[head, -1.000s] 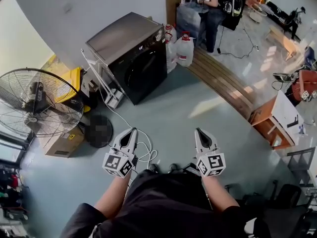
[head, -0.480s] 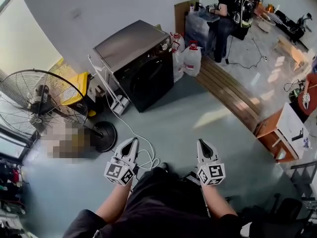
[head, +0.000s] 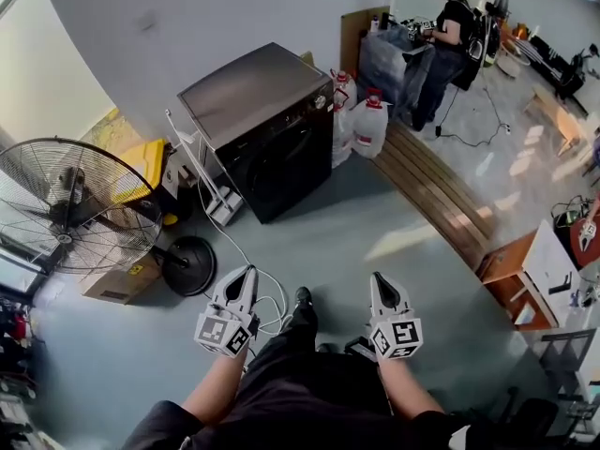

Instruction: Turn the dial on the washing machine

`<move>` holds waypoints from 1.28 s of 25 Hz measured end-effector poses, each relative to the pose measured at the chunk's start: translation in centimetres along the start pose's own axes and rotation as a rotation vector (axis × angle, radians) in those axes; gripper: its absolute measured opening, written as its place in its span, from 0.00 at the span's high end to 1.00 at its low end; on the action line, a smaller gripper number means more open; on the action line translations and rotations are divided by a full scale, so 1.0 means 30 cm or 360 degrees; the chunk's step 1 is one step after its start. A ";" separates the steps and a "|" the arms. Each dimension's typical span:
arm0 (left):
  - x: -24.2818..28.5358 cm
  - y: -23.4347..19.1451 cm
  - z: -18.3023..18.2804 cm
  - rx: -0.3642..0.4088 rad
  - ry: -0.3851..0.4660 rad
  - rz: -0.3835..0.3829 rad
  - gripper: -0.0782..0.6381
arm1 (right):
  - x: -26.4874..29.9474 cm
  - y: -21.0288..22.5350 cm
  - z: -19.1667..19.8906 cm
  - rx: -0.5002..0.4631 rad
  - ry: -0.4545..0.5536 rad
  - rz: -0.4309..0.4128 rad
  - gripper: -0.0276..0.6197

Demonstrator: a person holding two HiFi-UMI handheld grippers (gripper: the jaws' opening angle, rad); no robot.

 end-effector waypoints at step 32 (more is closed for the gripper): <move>1.271 -0.622 -0.015 -0.0114 -0.0104 0.0198 0.87 | 1.273 0.373 -0.239 0.0064 0.0010 0.0016 0.92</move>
Point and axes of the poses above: the fingertips, and each gripper's own axes: x forward along the fingers, y to its right, z out of its underside, the point moved 6 cm from there along -x, backward along the fingers, and after that the axes turned 3 degrees about -z, right-handed, at the moved point
